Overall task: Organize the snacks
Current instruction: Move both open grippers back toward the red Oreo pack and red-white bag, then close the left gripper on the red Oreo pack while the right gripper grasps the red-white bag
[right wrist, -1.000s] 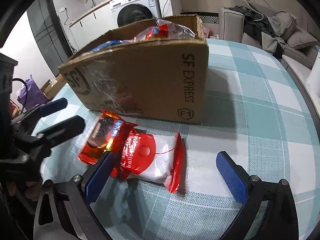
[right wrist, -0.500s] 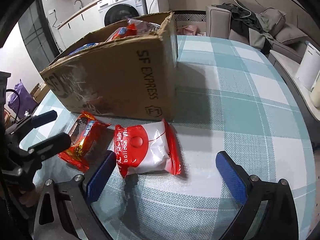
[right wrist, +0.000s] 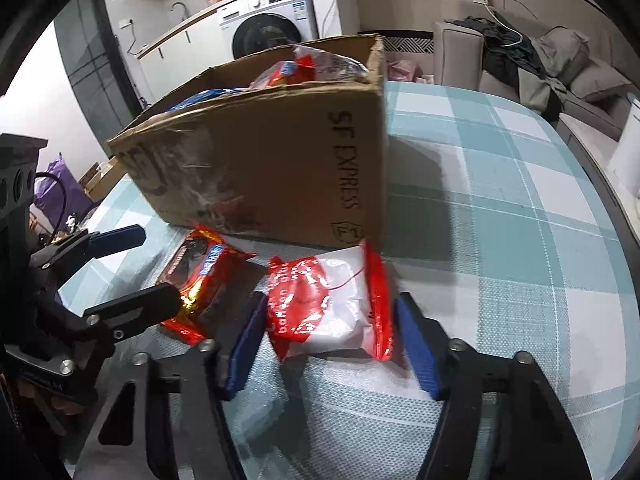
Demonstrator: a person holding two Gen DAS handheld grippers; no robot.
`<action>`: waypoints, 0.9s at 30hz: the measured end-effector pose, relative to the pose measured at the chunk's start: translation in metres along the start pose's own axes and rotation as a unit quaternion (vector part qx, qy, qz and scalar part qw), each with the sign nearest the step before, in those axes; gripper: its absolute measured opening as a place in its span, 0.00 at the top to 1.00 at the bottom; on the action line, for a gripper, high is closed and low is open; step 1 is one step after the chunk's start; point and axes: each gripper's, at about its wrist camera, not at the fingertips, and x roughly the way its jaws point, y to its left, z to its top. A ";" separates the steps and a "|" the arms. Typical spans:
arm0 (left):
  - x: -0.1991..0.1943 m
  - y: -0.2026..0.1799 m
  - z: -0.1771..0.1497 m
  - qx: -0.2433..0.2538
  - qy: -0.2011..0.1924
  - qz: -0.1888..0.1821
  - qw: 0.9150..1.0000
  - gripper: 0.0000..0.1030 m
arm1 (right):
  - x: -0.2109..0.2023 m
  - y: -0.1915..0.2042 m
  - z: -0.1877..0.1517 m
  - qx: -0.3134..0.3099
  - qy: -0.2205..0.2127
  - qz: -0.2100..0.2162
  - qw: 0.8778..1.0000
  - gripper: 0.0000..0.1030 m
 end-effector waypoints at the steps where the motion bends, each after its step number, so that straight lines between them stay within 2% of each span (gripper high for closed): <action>1: 0.000 0.000 -0.002 -0.001 0.002 -0.001 1.000 0.01 | -0.001 0.001 0.000 0.000 -0.001 0.002 1.000 0.47; 10: 0.005 -0.015 -0.004 0.010 0.004 -0.005 1.000 0.01 | -0.013 0.001 -0.002 0.003 -0.014 0.024 1.000 0.51; 16: 0.014 -0.029 -0.001 0.028 0.010 0.017 0.999 0.02 | -0.017 -0.006 0.000 0.012 -0.017 0.025 0.999 0.51; 19: 0.017 -0.036 0.000 0.040 0.012 0.015 0.999 0.04 | -0.018 -0.009 0.001 0.016 -0.018 0.024 0.999 0.51; 22: 0.021 -0.040 0.002 0.046 0.017 0.017 0.999 0.14 | -0.019 -0.010 0.001 0.017 -0.020 0.022 0.999 0.51; 27: 0.023 -0.043 0.002 0.055 0.018 0.006 0.998 0.38 | -0.021 -0.011 0.001 0.019 -0.022 0.022 0.999 0.51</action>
